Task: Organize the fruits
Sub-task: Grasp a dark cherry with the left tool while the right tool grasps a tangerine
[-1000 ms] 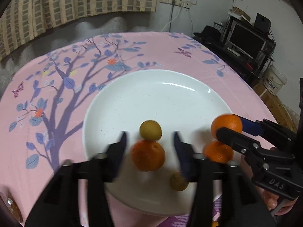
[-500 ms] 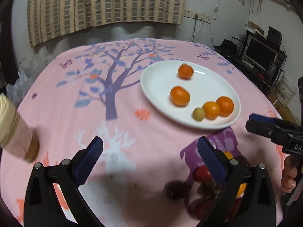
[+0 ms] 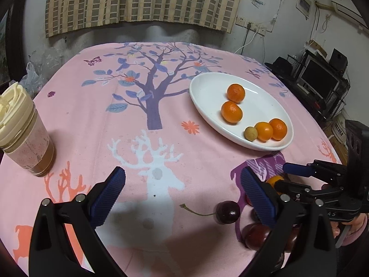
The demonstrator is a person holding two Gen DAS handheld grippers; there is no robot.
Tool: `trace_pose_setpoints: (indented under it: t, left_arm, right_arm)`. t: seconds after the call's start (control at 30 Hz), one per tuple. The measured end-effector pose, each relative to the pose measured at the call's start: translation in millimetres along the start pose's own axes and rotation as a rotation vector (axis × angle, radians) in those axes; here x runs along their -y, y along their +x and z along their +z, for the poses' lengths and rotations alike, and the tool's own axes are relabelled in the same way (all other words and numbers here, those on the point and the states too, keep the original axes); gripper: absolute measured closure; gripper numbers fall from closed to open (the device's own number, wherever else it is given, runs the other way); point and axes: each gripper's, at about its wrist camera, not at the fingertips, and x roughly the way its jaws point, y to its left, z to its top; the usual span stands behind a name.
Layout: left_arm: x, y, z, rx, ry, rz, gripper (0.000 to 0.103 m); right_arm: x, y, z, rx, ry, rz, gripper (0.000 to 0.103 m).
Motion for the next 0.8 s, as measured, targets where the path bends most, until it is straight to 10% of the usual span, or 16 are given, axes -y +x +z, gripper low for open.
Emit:
trace_pose_setpoints:
  t: [0.23,0.53,0.63,0.8]
  left_arm:
    - [-16.6,1.2,0.6,-0.023,-0.067,-0.024,0.005]
    - [2.1,5.4,-6.4,-0.069,0.063,-0.127,0.005]
    - [11.2,5.8,-11.5,-0.088,0.119,-0.19,0.034]
    - [30.3,17.3,-23.5,-0.147,0.195,-0.212,0.042]
  right_arm:
    - [-0.5,18.8,7.7,-0.155,-0.118,0.089,0.053]
    - [6.8,2.9,6.6,-0.085,-0.041,0.113,0.061]
    - [18.7,-8.8,7.3,-0.032,0.031,0.123,0.061]
    - [30.8,-13.5,8.4,-0.015,0.082,0.121,0.061]
